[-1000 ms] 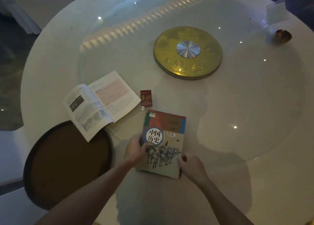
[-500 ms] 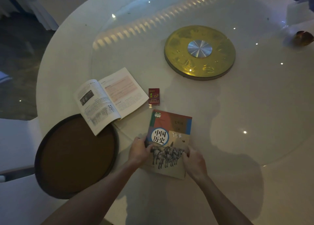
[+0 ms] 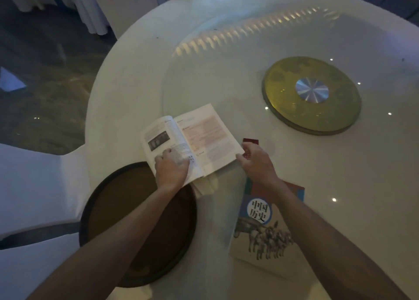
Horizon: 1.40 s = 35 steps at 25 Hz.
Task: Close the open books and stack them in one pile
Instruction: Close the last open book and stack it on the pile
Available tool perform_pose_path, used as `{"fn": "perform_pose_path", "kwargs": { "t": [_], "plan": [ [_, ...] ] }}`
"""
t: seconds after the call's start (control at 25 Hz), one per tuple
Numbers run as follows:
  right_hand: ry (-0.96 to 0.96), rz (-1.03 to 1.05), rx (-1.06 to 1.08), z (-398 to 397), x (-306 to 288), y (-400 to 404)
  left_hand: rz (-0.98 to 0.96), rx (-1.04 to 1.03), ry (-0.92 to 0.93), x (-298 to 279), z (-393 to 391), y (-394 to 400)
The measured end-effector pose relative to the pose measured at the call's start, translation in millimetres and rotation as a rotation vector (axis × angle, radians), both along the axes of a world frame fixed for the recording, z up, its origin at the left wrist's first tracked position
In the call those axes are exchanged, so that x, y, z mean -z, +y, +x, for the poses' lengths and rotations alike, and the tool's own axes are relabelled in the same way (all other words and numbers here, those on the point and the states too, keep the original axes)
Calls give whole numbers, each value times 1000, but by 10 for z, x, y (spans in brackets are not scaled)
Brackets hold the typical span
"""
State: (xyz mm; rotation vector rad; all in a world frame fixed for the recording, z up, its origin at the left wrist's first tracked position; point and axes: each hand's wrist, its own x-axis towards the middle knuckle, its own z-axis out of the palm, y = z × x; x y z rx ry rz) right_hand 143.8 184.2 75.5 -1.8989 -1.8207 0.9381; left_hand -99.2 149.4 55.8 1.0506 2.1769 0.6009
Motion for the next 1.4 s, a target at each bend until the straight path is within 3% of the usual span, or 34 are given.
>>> {"fn": "perform_pose_path", "kwargs": {
  "t": [0.16, 0.36, 0.48, 0.56, 0.72, 0.92, 1.0, 1.08, 1.2, 1.28, 1.4],
  "plan": [
    [-59, -121, -59, -388, 122, 532, -128, -279, -190, 177, -486, 195],
    [-23, -310, 39, -517, 420, 863, -187, -321, -258, 475, -829, 272],
    [-146, -314, 52, -552, 565, 969, -210, -314, -297, 575, -941, 339],
    [-197, -316, 107, -572, 617, 1025, -207, -306, -417, 613, -958, 361],
    [33, -408, 336, -597, 640, 1015, -80, -325, -613, 487, -843, 429],
    [209, -513, 339, -581, 666, 854, 132, -26, -716, 171, -580, 737],
    [264, -536, 361, -588, 671, 786, 129, 144, -781, 64, -455, 818],
    [417, -611, 420, -590, 669, 716, 60, 189, -827, 69, -352, 830],
    [566, -694, 387, -577, 651, 599, -51, 96, -696, 225, -310, 753],
    [576, -665, 296, -583, 653, 501, -114, 38, -524, 333, -347, 651],
    [650, -603, 350, -636, 581, 389, -99, 16, -387, 404, -440, 554]
  ]
}}
